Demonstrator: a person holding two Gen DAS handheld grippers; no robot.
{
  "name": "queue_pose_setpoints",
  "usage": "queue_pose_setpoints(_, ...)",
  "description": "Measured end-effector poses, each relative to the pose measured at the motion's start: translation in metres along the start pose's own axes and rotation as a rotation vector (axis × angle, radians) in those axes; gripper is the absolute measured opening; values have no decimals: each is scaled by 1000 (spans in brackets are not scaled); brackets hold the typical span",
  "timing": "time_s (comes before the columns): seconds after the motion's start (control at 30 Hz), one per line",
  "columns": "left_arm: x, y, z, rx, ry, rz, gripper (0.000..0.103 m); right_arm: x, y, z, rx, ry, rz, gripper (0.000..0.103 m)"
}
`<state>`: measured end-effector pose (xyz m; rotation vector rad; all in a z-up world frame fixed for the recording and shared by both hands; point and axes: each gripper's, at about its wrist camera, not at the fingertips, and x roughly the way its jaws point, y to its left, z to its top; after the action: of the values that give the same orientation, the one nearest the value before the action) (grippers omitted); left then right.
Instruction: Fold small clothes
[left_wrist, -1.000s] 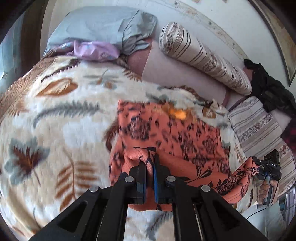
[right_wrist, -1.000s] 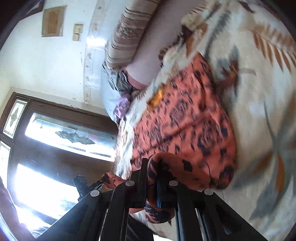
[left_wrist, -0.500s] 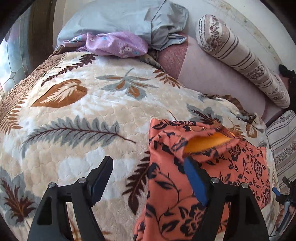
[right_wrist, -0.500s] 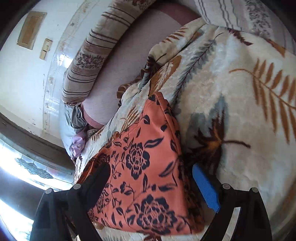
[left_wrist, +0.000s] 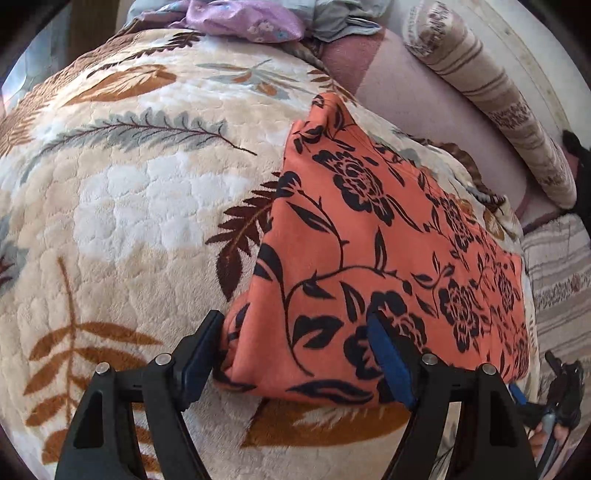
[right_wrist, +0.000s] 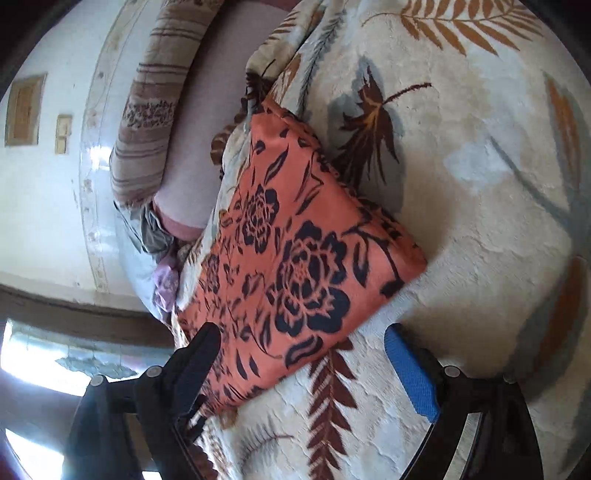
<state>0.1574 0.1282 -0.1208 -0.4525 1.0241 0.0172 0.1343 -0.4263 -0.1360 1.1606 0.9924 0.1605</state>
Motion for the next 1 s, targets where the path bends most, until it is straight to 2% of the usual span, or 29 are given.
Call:
queue_pose_setpoints(0.07,4,-3,6,-26,-11,16,79,8,-1,4,64,-26,-22,92)
queue_pose_setpoints(0.1,7,-5,8,-25,-3,40,72,12,0,6,68,-33,-39,91)
queue_pose_setpoints(0.13,8,-7,10,-23,3,73,63,15,-1,7,87,-54,-46,90)
queue_pose_setpoints(0.17,10,-9,13,-14,15,75,42,16,0,8,103,-73,-52,89)
queue_pose_setpoints(0.2,10,-11,16,-15,31,76,25,20,3,11,93,-73,-55,73)
queue_pose_setpoints(0.23,9,-13,19,-14,41,94,21,27,7,14,71,-47,-57,24)
queue_pose_setpoints(0.27,6,-16,23,-2,48,99,17,32,9,16,54,-31,-95,9)
queue_pose_setpoints(0.33,-6,-25,29,30,33,110,15,36,24,19,-5,-23,-133,10)
queue_pose_setpoints(0.47,-61,-34,27,51,-68,47,14,0,76,13,-161,-67,-76,9)
queue_pose_setpoints(0.53,-91,-34,12,50,-111,26,13,-20,95,4,-231,-73,-62,9)
queue_pose_setpoints(0.6,-116,-26,-13,39,-130,10,14,-42,95,-10,-253,-71,-37,9)
queue_pose_setpoints(0.67,-123,-10,-44,9,-110,7,14,-60,78,-29,-273,-53,-54,9)
queue_pose_setpoints(0.7,-118,-1,-62,3,-82,15,19,-59,65,-39,-274,-24,-73,13)
queue_pose_setpoints(0.77,-95,25,-95,-14,-19,86,21,-51,19,-55,-244,62,-153,19)
queue_pose_setpoints(0.8,-82,40,-108,-39,31,113,28,-45,-8,-60,-197,111,-212,27)
queue_pose_setpoints(0.83,-83,50,-115,-59,6,58,28,-47,-32,-64,-132,132,-199,27)
queue_pose_setpoints(0.87,-91,53,-115,-57,-13,41,32,-58,-46,-66,-79,101,-103,27)
queue_pose_setpoints(0.9,-98,53,-111,-46,-13,65,40,-70,-51,-67,-55,80,-102,27)
queue_pose_setpoints(0.93,-107,51,-106,-36,-32,95,42,-82,-51,-67,-63,53,-117,30)
queue_pose_setpoints(0.97,-115,50,-100,-21,-61,107,42,-93,-50,-66,-77,15,-131,36)
queue_pose_setpoints(1.0,-121,49,-93,-4,-84,111,42,-104,-48,-64,-85,-25,-144,63)
